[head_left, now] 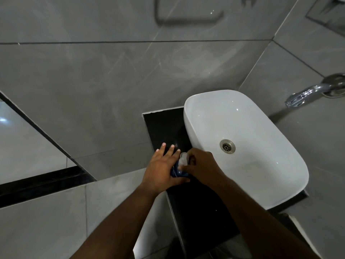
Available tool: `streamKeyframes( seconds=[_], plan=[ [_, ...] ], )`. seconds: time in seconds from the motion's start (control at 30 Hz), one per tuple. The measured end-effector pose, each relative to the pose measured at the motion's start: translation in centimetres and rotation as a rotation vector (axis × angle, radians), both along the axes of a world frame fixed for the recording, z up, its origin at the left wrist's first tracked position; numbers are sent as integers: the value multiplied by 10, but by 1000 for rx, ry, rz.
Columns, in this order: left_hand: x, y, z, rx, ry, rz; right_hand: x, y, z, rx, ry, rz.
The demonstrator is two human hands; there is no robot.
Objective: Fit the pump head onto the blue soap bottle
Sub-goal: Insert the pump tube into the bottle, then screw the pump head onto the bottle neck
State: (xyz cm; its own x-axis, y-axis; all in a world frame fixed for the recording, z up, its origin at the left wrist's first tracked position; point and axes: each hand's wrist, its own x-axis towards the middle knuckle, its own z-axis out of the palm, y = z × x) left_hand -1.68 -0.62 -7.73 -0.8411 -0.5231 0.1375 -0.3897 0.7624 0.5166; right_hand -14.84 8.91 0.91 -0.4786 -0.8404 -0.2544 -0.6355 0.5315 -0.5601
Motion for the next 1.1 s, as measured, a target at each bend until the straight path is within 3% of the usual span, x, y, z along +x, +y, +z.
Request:
streamKeyframes(
  seconds=[0.2,0.43,0.57,0.67,0.8,0.97,1.1],
  plan=[
    [1,1,-2,13,2,6,-1,7,-17,-44,-124,-14],
    [0,2,-2,2,34,9,4,2,-9,-95,-5,-46],
    [1,1,-1,28,53,4,1,3,-1,-106,-57,123],
    [0,1,-2,21,34,6,-6,1,2,-29,25,208],
    [0,0,-4,46,33,15,-9,0,-1,48,101,160],
    [1,2,-4,45,49,16,-6,3,6,-89,14,220],
    [1,3,-2,33,26,19,-10,3,7,-14,96,183]
  ],
)
